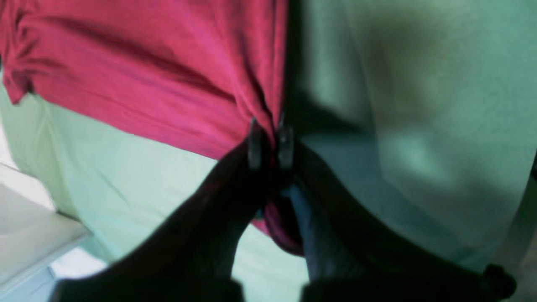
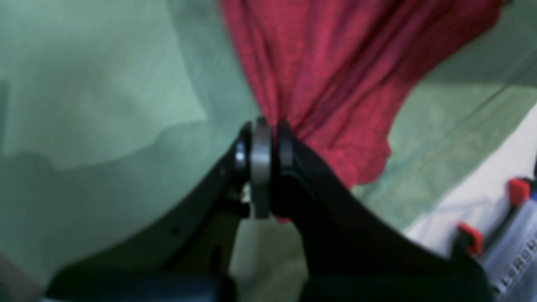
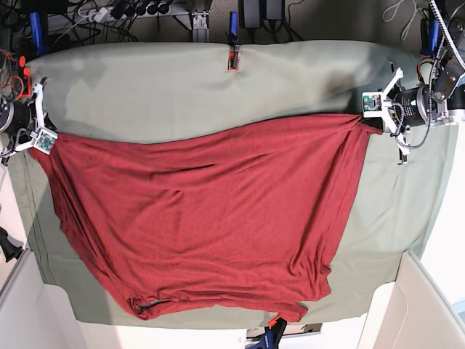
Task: Fold the T-shirt properly
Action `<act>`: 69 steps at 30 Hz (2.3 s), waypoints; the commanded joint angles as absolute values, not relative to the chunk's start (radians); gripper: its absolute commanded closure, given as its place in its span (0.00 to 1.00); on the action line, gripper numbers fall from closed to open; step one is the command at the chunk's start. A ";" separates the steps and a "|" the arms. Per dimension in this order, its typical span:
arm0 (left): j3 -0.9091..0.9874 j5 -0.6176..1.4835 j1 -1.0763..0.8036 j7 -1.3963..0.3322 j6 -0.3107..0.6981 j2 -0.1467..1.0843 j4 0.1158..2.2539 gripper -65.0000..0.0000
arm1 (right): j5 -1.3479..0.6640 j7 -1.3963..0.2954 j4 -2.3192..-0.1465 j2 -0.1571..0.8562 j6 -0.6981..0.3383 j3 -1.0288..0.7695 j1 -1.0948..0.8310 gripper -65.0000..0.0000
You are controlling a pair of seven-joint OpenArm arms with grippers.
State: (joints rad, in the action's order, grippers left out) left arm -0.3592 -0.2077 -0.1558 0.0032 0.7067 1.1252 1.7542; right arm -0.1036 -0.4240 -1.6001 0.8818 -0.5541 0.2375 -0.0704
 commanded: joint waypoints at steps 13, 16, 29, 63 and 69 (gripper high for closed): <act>0.031 -0.091 -0.347 0.003 0.698 1.113 1.826 1.00 | -0.202 -0.430 -1.657 0.945 -0.555 0.097 -0.078 1.00; 0.045 -0.096 -0.347 0.004 0.698 1.111 1.824 1.00 | -0.202 -0.430 -1.655 0.941 -0.557 0.098 -0.077 1.00; 0.042 -0.204 -0.346 0.094 0.698 1.089 1.752 1.00 | -0.198 -0.427 -1.610 0.847 -0.566 0.099 -0.039 1.00; -0.591 -0.343 0.300 0.115 0.698 1.072 1.445 1.00 | -0.252 -0.430 -1.544 0.844 -0.574 0.099 -0.039 1.00; -0.763 -0.368 0.453 0.116 0.698 0.984 1.306 1.00 | -0.252 -0.429 -1.544 0.844 -0.574 0.099 -0.039 1.00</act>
